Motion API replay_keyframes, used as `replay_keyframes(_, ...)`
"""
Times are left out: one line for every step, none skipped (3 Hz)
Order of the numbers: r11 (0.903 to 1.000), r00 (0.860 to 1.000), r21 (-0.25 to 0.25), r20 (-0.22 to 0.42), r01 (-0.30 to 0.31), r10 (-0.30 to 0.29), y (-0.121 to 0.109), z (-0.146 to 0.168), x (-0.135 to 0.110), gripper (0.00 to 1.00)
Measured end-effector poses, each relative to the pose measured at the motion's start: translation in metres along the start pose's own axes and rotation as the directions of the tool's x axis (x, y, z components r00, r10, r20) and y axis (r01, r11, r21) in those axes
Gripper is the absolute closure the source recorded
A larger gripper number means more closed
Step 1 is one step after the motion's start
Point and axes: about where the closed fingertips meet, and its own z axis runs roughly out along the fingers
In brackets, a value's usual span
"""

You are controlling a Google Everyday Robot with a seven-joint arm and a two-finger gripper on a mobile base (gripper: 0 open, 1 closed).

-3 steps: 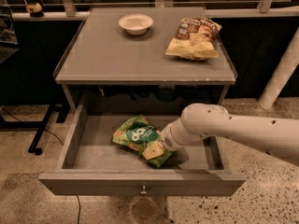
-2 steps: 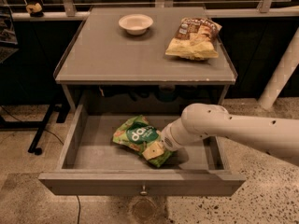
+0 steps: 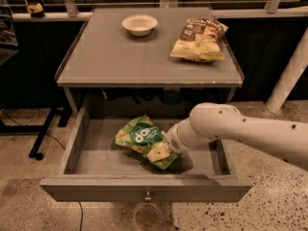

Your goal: Pick green rice chip bag from top drawer and place on counter

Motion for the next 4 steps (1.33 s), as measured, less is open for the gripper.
replay_keyframes(0.9987, 0.999, -0.012, 0.023, 0.049, -0.048, 0.005, -0.037, -0.021, 1.0)
replay_keyframes(0.9935, 0.993, -0.012, 0.013, 0.113, -0.113, 0.01, -0.072, -0.042, 1.0)
replay_keyframes(0.9821, 0.982, 0.002, 0.003, 0.188, -0.188, 0.022, -0.104, -0.065, 1.0)
replay_keyframes(0.9664, 0.966, 0.016, 0.009, 0.257, -0.257, 0.035, -0.133, -0.086, 1.0)
